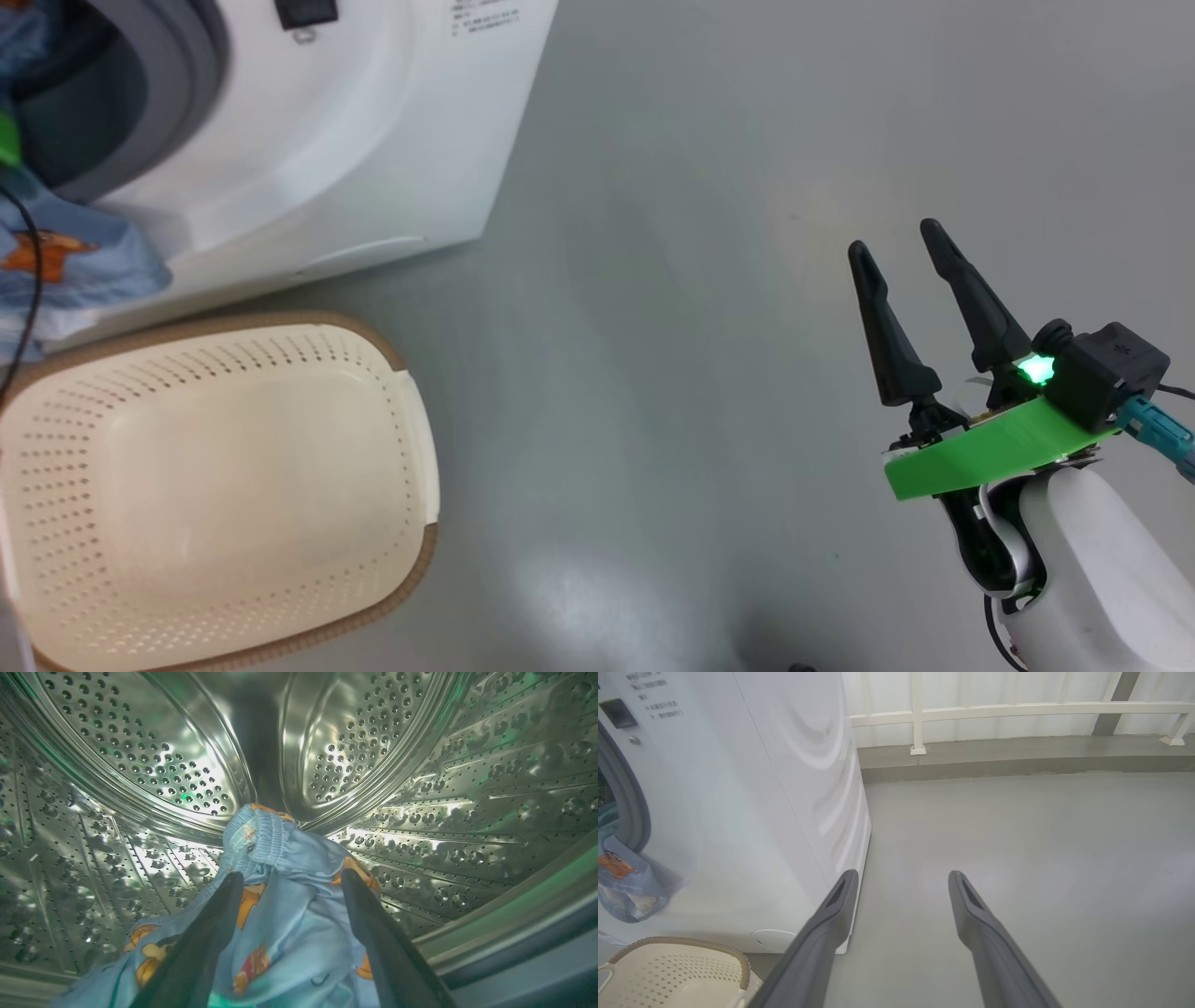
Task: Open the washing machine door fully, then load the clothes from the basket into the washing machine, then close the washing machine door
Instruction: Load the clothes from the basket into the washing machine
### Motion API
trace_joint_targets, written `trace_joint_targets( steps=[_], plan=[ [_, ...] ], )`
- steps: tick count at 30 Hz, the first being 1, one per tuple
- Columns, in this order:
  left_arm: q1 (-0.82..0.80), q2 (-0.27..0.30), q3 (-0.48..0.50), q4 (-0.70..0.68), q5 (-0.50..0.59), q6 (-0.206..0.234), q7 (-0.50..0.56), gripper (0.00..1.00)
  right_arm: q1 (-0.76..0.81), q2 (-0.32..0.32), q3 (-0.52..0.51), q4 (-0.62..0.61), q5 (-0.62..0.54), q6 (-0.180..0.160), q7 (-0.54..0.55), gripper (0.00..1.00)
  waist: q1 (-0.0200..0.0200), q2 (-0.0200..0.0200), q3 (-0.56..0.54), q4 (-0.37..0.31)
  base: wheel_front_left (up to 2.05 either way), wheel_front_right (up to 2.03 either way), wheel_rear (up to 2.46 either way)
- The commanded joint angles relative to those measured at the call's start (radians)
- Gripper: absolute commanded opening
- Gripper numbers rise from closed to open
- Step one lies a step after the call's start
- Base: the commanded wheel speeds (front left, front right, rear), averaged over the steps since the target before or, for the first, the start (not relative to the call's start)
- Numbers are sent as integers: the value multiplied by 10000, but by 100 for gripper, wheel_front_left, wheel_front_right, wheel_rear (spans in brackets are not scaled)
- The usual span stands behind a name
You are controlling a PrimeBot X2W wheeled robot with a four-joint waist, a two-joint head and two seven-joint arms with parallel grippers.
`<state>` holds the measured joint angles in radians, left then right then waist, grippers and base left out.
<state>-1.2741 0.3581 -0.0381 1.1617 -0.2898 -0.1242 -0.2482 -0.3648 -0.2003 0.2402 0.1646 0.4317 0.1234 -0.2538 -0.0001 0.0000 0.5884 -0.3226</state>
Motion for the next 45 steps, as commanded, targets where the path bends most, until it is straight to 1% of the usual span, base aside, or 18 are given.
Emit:
trace_joint_targets(
  steps=[1, 4, 7, 17, 20, 27, 36, 45],
  plan=[
    [413, 387, 30, -477, -122, -38, -121, 100, 14, -236, 190, -126, 73, 73, -80, 100, 1, 0, -458, 211, 0, 0, 0],
    [809, 359, 152, -1108, -218, -48, -128, 100, 5, -274, 204, -91, 114, 73, -80, 100, 1, 0, -654, 276, 0, 0, 0],
    [1665, 242, 330, -1984, -293, -55, -131, 100, 12, -332, 235, -25, 170, 73, -80, 100, 1, 0, -978, 376, 0, 0, 0],
    [4383, -225, 619, -4123, -524, -63, -134, 100, 136, -542, 251, 134, 356, 73, -80, 100, 1, 0, -2062, 748, 0, 0, 0],
    [5176, -242, 778, -4796, -361, -63, -134, 100, 230, -632, 212, 193, 407, 73, -80, 100, 1, 0, -2373, 878, 0, 0, 0],
    [6849, -691, 1050, -6174, -586, -64, -135, 100, 495, -838, 66, 223, 489, 73, -80, 100, 1, 0, -3093, 1213, 0, 0, 0],
    [8503, -1138, 744, -7248, -866, -64, -135, 100, 806, -961, -113, 227, 551, 73, -80, 100, 1, 0, -3813, 1805, 0, 0, 0],
    [9683, -1315, 832, -7906, -757, -52, -135, 100, 1079, -1112, -170, 295, 650, 73, -80, 100, 1, 0, -4481, 2256, 0, 0, 0]
  ],
)
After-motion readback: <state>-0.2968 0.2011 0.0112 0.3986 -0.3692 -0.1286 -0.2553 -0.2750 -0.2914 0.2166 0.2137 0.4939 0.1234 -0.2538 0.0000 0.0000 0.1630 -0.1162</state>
